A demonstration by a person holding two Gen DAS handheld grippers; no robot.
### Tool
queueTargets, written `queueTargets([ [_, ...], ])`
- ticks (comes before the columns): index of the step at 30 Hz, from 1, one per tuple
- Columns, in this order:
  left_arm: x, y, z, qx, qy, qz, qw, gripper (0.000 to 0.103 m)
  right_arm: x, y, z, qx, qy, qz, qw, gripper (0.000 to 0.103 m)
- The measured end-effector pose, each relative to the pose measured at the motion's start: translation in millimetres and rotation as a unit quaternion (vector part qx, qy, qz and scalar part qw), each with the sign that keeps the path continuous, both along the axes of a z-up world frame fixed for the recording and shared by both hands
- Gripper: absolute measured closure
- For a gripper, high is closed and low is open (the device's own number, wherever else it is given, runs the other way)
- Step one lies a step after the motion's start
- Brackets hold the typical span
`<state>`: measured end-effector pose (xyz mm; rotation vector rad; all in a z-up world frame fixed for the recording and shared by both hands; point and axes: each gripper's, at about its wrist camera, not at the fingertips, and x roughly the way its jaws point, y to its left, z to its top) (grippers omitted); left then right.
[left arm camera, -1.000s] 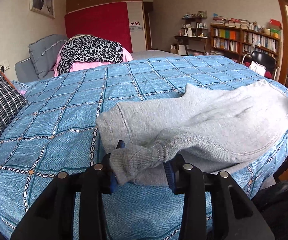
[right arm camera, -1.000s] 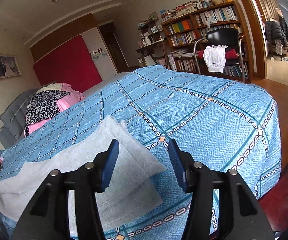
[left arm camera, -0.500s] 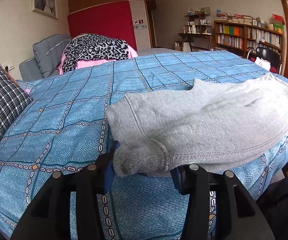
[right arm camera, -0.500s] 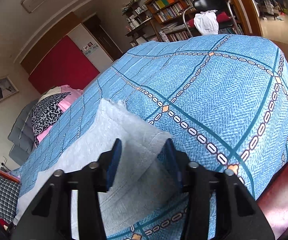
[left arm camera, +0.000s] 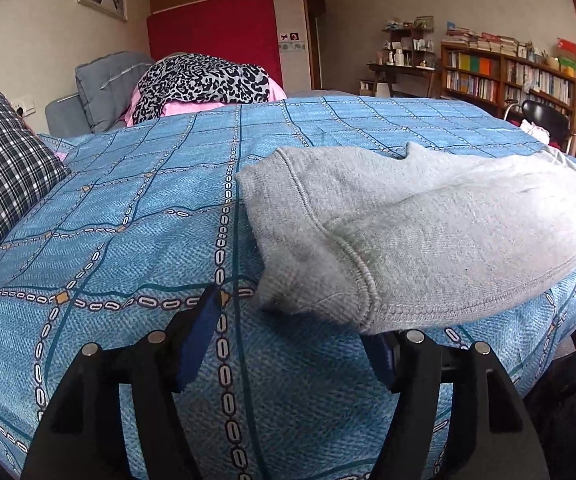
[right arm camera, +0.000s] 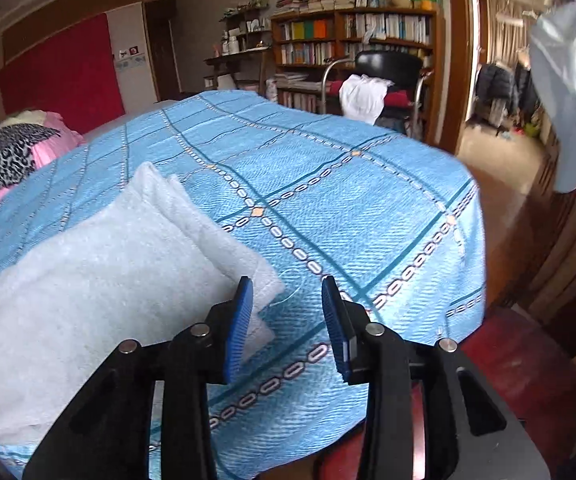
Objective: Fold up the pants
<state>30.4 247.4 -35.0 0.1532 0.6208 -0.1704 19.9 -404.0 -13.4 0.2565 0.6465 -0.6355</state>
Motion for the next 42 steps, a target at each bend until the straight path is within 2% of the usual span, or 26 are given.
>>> queueTargets([
  [3, -7, 6, -1, -0.008, -0.002, 0.007, 0.9999, 0.035, 1, 21, 19, -0.07, -0.029, -0.02, 0.997, 0.048],
  [6, -13, 20, -1, -0.038, 0.001, 0.019, 0.9991, 0.035, 19, 62, 47, -0.125, -0.074, 0.018, 0.989, 0.042],
  [9, -22, 36, 0, -0.101, 0.011, 0.013, 0.9948, 0.033, 53, 113, 69, -0.103, -0.116, 0.141, 0.978, 0.037],
  [11, -29, 42, -1, -0.13, 0.016, 0.008, 0.9914, 0.032, 80, 153, 75, -0.068, -0.128, 0.236, 0.961, 0.035],
  [13, -35, 48, 0, -0.155, 0.018, 0.0, 0.9878, 0.032, 111, 197, 76, -0.029, -0.128, 0.325, 0.937, 0.035],
  [18, -46, 50, 4, -0.215, 0.019, -0.032, 0.9758, 0.032, 179, 312, 66, 0.039, -0.087, 0.501, 0.86, 0.035],
  [21, -43, 43, 5, -0.228, 0.019, -0.05, 0.9723, 0.032, 204, 379, 57, 0.045, -0.056, 0.572, 0.817, 0.035],
  [25, -33, 34, 0, -0.249, 0.041, -0.056, 0.966, 0.032, 218, 454, 46, 0.049, -0.012, 0.635, 0.771, 0.035],
  [28, -27, 33, -7, -0.262, 0.054, -0.044, 0.9625, 0.035, 218, 490, 38, 0.053, 0.008, 0.674, 0.737, 0.035],
  [32, -20, 41, -10, -0.287, 0.063, -0.023, 0.9557, 0.065, 235, 521, 24, 0.056, 0.038, 0.693, 0.717, 0.035],
  [35, -15, 40, -7, -0.298, 0.068, -0.025, 0.9518, 0.075, 249, 539, 11, 0.08, 0.077, 0.716, 0.689, 0.035],
  [37, -12, 35, -4, -0.288, 0.07, -0.018, 0.9547, 0.079, 253, 550, 3, 0.081, 0.098, 0.722, 0.68, 0.037],
  [38, -12, 34, -3, -0.29, 0.07, -0.017, 0.9543, 0.082, 254, 556, 0, 0.082, 0.106, 0.725, 0.676, 0.052],
  [39, -13, 34, -2, -0.291, 0.07, -0.013, 0.9541, 0.082, 254, 558, -1, 0.081, 0.112, 0.723, 0.676, 0.065],
  [42, -12, 36, 4, -0.294, 0.06, -0.011, 0.9537, 0.083, 260, 556, 4, 0.086, 0.109, 0.708, 0.693, 0.081],
])
